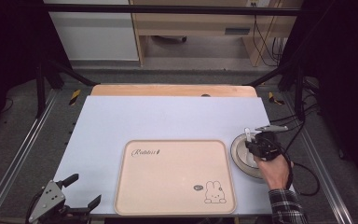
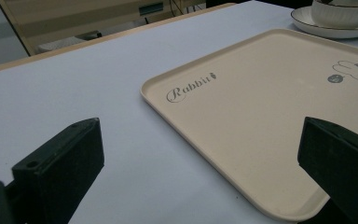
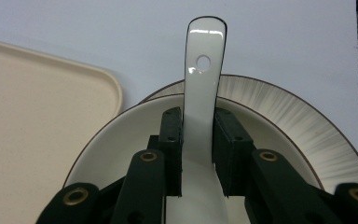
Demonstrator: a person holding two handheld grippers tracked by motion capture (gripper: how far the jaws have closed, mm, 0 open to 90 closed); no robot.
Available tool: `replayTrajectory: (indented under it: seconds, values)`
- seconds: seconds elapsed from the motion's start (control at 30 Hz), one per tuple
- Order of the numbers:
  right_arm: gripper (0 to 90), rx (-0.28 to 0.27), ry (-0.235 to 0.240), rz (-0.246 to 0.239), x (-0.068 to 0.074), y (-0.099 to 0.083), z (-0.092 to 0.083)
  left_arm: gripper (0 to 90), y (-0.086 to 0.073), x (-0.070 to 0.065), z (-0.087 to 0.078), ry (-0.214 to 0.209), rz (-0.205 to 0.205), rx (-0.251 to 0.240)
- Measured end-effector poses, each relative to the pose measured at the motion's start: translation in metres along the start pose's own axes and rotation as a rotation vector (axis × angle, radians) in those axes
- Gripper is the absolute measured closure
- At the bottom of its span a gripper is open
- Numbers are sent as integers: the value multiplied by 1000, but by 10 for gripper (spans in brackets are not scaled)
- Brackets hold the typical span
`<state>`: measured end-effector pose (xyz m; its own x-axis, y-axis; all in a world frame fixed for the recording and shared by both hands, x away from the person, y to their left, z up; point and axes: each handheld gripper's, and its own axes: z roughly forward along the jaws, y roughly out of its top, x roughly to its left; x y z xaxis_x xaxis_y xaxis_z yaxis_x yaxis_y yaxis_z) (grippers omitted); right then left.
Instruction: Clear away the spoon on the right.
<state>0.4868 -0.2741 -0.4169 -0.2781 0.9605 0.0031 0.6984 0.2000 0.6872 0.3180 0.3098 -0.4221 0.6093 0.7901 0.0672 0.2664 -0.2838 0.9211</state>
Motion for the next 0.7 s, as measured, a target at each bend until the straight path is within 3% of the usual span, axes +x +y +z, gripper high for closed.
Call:
replayTrajectory:
  seconds: [0.7]
  values:
    - [747,-40,43,10,-3,7,-33,0,0,0,0,0,2,1]
